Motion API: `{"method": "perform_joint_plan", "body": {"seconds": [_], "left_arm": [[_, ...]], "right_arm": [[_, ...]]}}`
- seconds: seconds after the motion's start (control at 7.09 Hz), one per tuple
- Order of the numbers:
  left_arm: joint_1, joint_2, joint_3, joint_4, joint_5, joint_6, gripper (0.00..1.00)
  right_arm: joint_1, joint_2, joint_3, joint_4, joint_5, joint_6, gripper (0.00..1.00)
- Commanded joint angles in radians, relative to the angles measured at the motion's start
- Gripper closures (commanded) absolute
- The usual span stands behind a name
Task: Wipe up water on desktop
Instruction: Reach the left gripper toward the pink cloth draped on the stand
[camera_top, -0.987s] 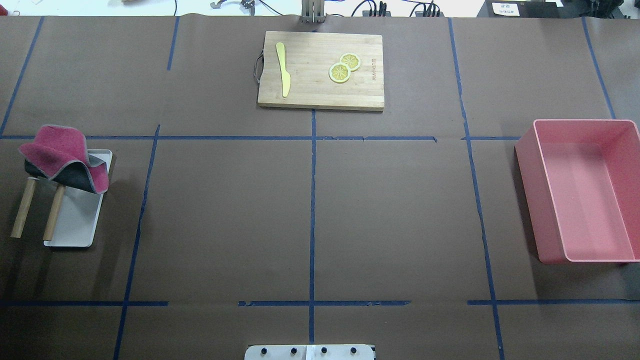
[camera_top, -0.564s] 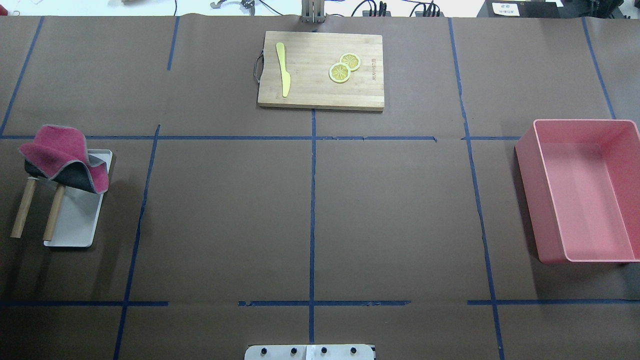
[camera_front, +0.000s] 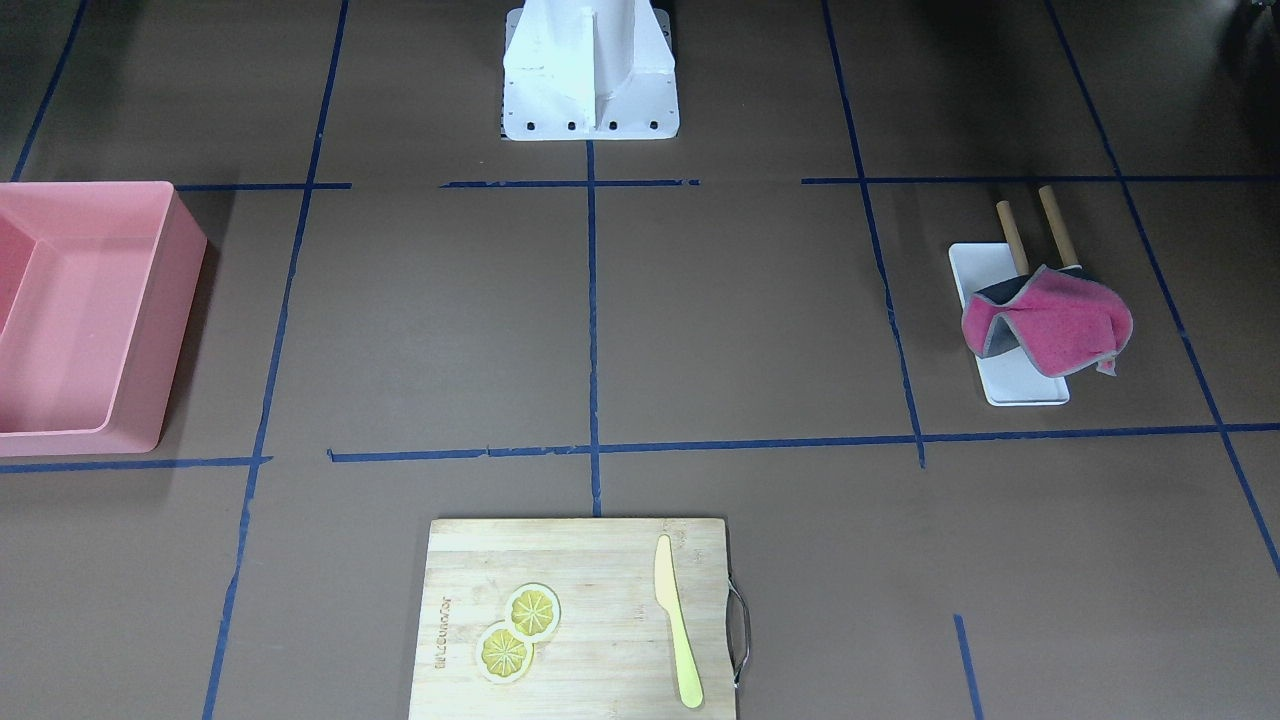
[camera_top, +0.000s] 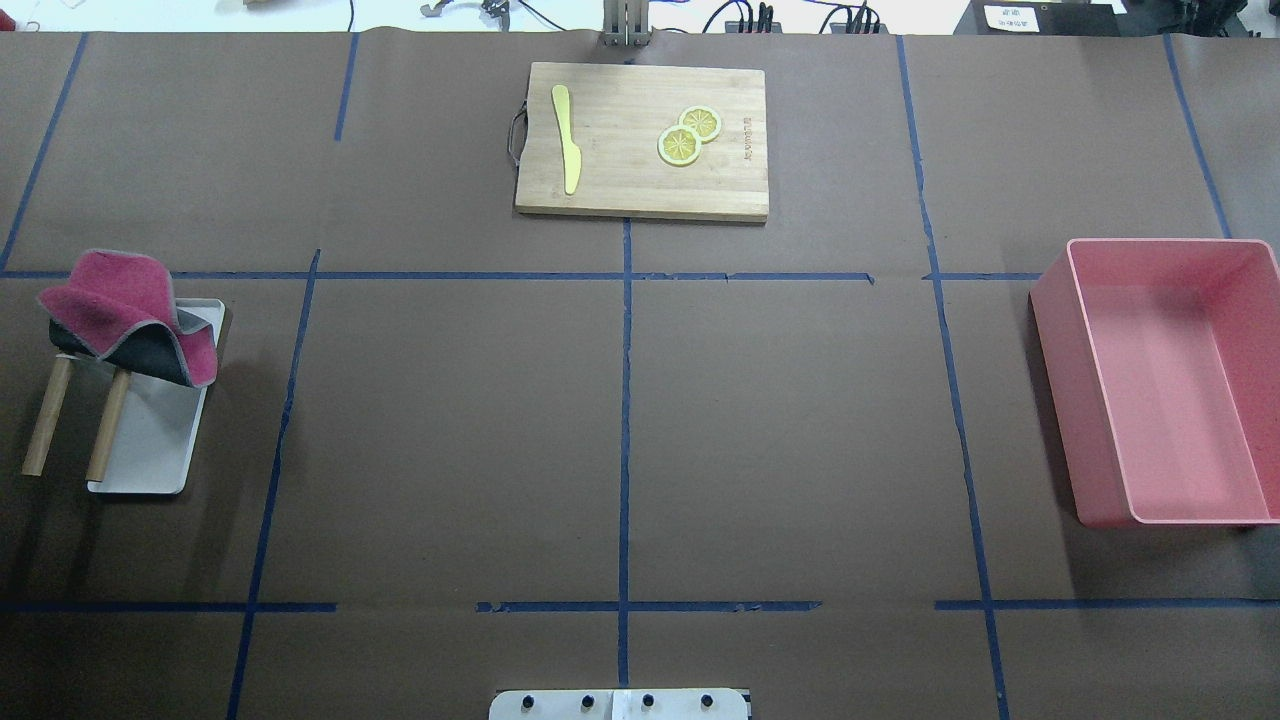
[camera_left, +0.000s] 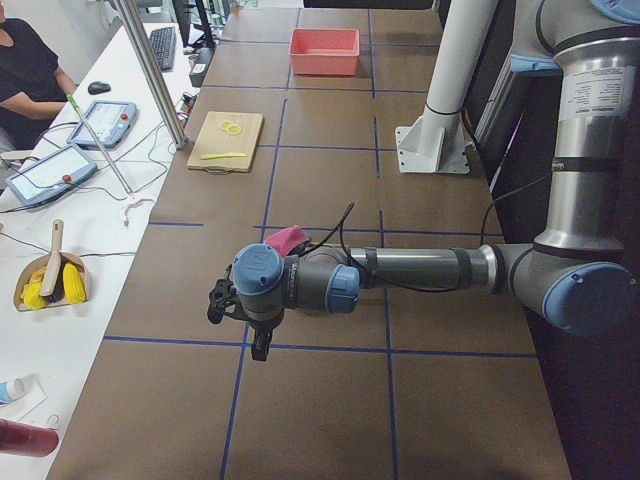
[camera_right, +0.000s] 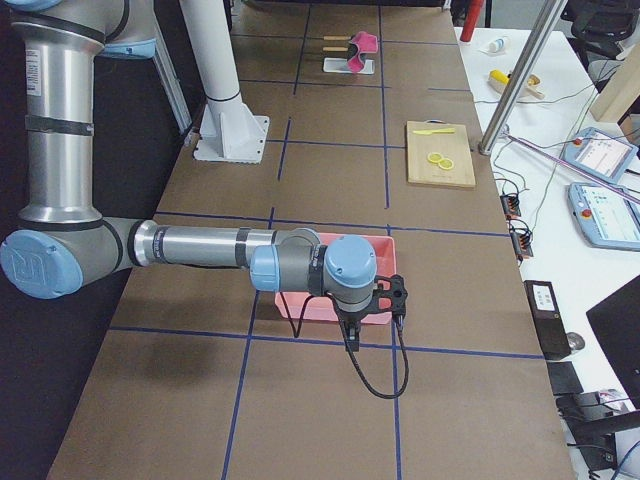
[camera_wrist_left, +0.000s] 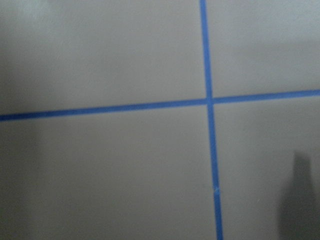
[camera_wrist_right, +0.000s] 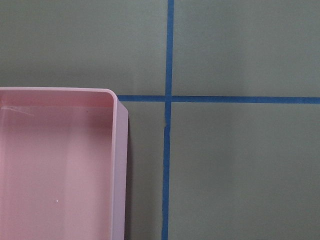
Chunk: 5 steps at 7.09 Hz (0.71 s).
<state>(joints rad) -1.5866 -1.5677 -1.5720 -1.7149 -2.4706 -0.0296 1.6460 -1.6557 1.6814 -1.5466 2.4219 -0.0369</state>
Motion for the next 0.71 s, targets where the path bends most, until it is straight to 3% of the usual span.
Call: {"method": "perform_joint_plan", "body": {"seconds": [0.0, 0.56], "left_arm": [[0.08, -0.002, -0.067, -0.113, -0.097, -0.271, 0.0], [0.285, -0.003, -0.066, -0.387, -0.091, -0.727, 0.0]], "right_arm": [[0.0, 0.008, 0.024, 0.0, 0.008, -0.001, 0.0], [0.0, -0.003, 0.049, 0.002, 0.011, 0.002, 0.0]]}}
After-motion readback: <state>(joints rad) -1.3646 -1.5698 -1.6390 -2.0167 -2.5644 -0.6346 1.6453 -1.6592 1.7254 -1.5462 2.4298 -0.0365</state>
